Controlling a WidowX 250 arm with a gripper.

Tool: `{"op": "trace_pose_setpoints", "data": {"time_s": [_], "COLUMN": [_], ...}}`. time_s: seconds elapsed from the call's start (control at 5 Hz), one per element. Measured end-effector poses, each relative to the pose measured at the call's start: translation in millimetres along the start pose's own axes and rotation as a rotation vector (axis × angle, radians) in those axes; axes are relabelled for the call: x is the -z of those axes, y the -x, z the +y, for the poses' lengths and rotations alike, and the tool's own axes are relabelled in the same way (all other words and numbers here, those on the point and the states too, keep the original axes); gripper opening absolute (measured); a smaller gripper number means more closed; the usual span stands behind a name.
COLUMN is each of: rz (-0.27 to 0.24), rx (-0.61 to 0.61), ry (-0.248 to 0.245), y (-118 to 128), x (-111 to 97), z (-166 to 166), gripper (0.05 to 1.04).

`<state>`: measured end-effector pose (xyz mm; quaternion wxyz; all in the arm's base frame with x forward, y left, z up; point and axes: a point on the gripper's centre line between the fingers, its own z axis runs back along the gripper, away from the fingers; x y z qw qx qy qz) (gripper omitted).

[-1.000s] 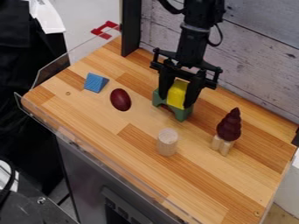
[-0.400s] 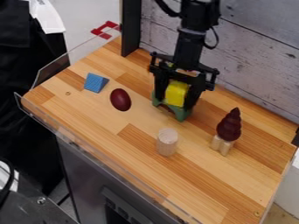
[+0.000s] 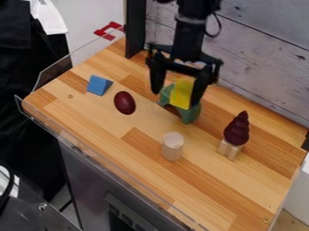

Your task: Put the yellow cube on top of the green arch

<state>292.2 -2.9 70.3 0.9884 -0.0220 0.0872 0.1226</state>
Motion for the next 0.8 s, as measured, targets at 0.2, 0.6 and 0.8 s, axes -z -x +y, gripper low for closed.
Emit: {"op": "trace_pose_setpoints", "data": {"time_s": [0.2, 0.6, 0.8], "rz": [-0.053, -0.114, -0.104], "rx": [0.015, 0.084, 0.085], "ry": [0.009, -0.016, -0.017], "y": [15, 60, 80], "x": [-18, -38, -33], "z": [-3, -15, -16], "gripper": [0.999, 0.999, 0.999]}}
